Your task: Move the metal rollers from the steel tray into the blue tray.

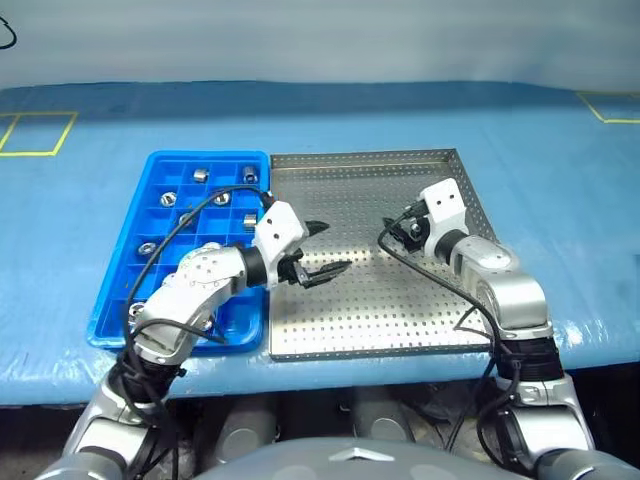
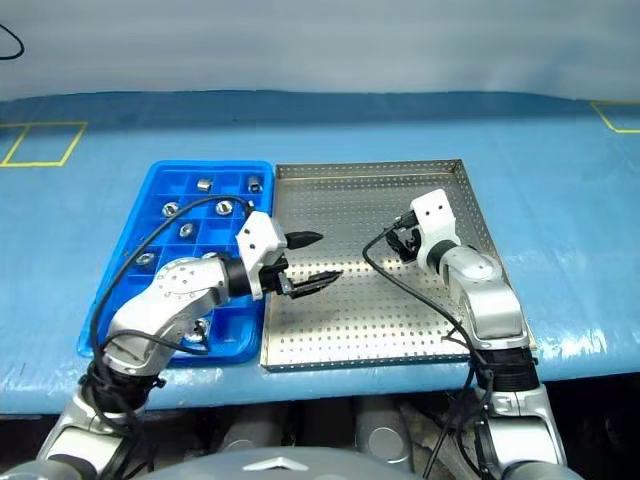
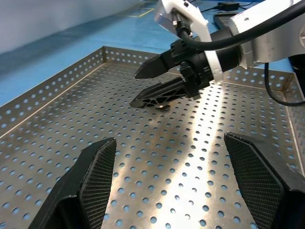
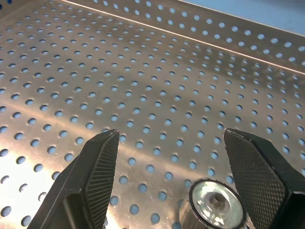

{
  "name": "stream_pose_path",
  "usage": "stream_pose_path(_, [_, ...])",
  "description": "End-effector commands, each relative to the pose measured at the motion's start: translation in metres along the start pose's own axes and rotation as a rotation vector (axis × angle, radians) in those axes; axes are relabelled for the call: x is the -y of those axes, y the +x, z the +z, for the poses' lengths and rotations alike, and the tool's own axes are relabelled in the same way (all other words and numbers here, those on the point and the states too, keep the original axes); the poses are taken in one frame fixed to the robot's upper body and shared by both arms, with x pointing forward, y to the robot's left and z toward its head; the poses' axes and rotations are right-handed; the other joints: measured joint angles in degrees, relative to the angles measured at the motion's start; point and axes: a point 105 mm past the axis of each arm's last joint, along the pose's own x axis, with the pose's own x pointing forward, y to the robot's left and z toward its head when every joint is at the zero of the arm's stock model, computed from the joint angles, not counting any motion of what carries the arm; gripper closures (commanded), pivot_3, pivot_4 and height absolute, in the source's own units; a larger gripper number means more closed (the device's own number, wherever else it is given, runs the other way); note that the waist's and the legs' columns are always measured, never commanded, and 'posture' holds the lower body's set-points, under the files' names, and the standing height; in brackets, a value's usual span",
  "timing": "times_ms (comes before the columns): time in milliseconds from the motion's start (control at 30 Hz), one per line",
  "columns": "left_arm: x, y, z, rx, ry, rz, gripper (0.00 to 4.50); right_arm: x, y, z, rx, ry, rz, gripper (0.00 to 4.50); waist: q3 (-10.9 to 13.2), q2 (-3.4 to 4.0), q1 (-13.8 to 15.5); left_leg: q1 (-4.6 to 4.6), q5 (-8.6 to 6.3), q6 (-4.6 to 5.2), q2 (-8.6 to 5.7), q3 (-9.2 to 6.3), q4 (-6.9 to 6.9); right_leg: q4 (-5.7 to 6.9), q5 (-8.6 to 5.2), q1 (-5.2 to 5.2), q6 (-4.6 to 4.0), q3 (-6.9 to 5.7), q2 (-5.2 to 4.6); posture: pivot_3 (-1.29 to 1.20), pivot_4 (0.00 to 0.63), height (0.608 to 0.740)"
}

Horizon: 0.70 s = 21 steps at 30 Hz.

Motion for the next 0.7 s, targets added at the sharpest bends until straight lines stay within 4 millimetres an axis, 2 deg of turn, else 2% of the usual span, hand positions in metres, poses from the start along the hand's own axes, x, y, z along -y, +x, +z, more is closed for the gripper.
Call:
stream_pose_path(33, [0.004,0.006,0.005,0.017,0.033,-0.036,0.54,0.009,-0.006,0.009,0.047,0.022,-0.041,0.83,0.00,0.00,-0.29,0.02,-0.01,0.04,0.00,0.07,0.02,0.00,0.01,0.00,0.03,0.07,0.01,-0.20,0.150,0.740])
stream_pose_path(300, [0.005,0.004,0.001,0.006,0.031,-0.032,0.54,0.013,0.002,-0.012,-0.012,0.095,-0.057,0.83,0.00,0.01,-0.98,0.03,-0.11,0.26,0.01,0.33,0.20,0.01,0.14,0.00,0.24,0.41,0.09,-0.19,0.150,0.740])
stream_pose_path(600, [0.004,0.000,-0.001,-0.002,0.030,-0.010,0.54,0.013,0.009,-0.023,-0.038,0.145,-0.057,0.83,-0.01,0.01,-0.87,0.06,-0.17,0.38,-0.01,0.54,0.25,0.00,0.22,-0.02,0.36,0.68,0.10,-0.18,0.150,0.740])
stream_pose_path(700, [0.002,-0.001,-0.001,-0.002,0.033,0.000,0.54,0.014,0.010,-0.025,-0.046,0.157,-0.061,1.40,-0.01,0.01,-0.84,0.06,-0.20,0.42,-0.02,0.58,0.26,-0.01,0.23,-0.02,0.37,0.71,0.10,-0.17,0.150,0.740])
